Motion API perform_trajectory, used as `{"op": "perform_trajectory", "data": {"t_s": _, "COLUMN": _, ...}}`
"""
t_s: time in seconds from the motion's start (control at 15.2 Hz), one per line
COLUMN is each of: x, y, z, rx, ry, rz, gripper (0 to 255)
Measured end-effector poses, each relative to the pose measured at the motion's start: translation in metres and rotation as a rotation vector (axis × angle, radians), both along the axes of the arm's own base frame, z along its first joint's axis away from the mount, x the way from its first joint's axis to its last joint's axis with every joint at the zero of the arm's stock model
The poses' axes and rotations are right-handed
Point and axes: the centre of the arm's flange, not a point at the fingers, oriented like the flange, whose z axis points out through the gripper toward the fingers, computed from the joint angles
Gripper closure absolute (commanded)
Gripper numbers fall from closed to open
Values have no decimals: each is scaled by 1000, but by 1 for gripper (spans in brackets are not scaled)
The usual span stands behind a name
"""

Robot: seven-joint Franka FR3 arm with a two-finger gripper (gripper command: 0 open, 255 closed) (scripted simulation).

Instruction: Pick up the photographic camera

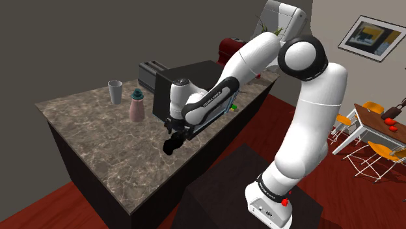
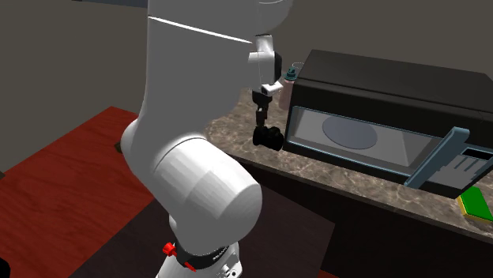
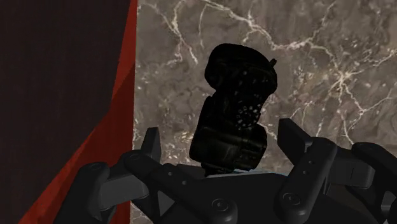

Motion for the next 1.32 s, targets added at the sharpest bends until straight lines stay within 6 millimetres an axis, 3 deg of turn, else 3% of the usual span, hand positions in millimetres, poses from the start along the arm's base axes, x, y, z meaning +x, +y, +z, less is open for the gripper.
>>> {"op": "perform_trajectory", "data": {"t_s": 0.13, "x": 13, "y": -4, "z": -17, "rx": -17, "ry": -10, "rz": -58, "gripper": 0}}
{"op": "perform_trajectory", "data": {"t_s": 0.66, "x": 17, "y": -5, "z": -59, "rx": -24, "ry": -14, "rz": -81, "gripper": 0}}
{"op": "perform_trajectory", "data": {"t_s": 0.73, "x": 18, "y": -5, "z": -62, "rx": -24, "ry": -14, "rz": -81, "gripper": 255}}
{"op": "perform_trajectory", "data": {"t_s": 1.32, "x": 18, "y": -5, "z": -62, "rx": -23, "ry": -18, "rz": -81, "gripper": 255}}
